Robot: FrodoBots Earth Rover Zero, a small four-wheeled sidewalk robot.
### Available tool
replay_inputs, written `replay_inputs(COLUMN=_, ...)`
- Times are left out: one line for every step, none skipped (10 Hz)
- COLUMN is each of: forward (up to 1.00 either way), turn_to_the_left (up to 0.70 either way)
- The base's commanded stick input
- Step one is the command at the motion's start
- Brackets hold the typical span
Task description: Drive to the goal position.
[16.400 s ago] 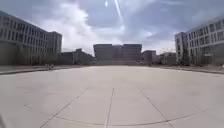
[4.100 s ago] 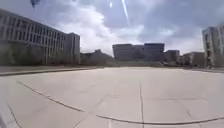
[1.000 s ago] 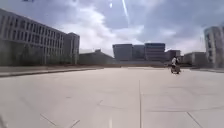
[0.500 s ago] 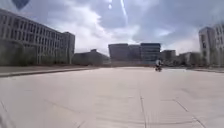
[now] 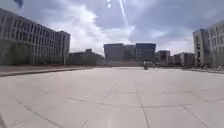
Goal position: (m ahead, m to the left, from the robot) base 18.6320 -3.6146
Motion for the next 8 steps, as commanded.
replay_inputs(forward=0.70, turn_to_the_left=-0.14)
replay_inputs(forward=0.70, turn_to_the_left=-0.14)
replay_inputs(forward=0.70, turn_to_the_left=-0.14)
replay_inputs(forward=0.70, turn_to_the_left=-0.14)
replay_inputs(forward=0.70, turn_to_the_left=-0.14)
replay_inputs(forward=0.70, turn_to_the_left=-0.14)
replay_inputs(forward=0.70, turn_to_the_left=-0.14)
replay_inputs(forward=0.70, turn_to_the_left=-0.14)
